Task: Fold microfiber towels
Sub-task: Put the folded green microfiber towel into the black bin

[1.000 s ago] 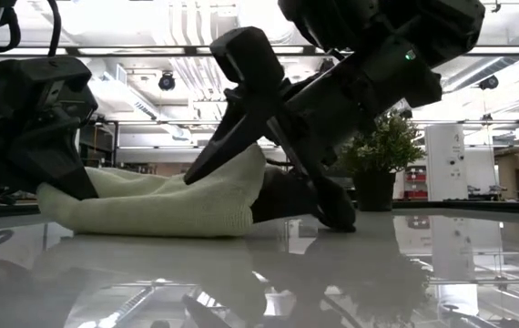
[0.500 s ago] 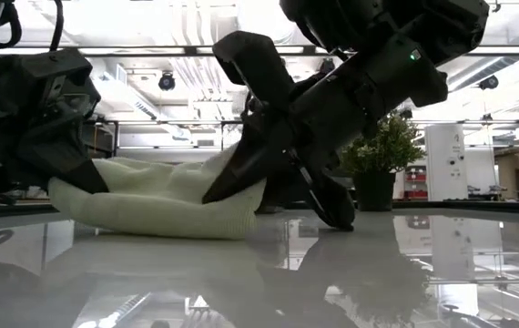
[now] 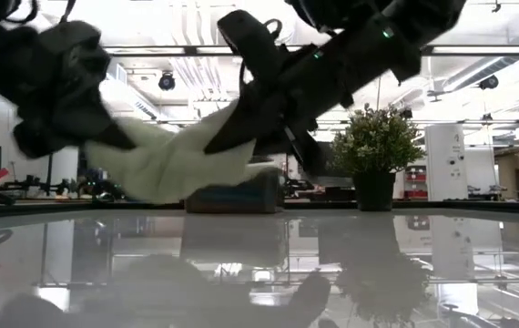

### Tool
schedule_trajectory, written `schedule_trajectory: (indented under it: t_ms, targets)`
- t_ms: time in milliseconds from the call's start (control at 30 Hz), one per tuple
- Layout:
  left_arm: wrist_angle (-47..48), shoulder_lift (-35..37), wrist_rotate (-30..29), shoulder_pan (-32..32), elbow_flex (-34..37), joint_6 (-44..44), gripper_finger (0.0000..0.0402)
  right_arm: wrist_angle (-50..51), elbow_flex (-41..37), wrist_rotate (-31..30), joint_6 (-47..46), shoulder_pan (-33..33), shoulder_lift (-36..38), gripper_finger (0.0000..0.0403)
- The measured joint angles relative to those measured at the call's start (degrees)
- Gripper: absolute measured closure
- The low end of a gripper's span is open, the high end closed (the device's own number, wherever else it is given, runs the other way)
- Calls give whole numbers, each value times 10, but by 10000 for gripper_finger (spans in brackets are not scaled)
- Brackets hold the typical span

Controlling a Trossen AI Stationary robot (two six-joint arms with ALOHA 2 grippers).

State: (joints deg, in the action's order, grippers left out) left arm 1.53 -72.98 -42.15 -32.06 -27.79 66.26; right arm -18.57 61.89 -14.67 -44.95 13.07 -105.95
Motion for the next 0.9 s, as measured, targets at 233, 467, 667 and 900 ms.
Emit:
schedule_trajectory:
  t_ms: [233, 467, 667, 900]
  targets:
    - [0, 110, 4, 71, -3, -174, 380, 42, 2, 15, 80, -58, 60, 380]
    - [-2, 205, 80, 216, -7, -348, 384, 115, 18, 51, 150, -143, 121, 380]
    - [-23, 211, 221, 402, -16, -443, 389, 156, 43, 88, 207, -226, 136, 380]
    - [-116, 125, 392, 582, -32, -510, 391, 209, 72, 134, 250, -312, 132, 380]
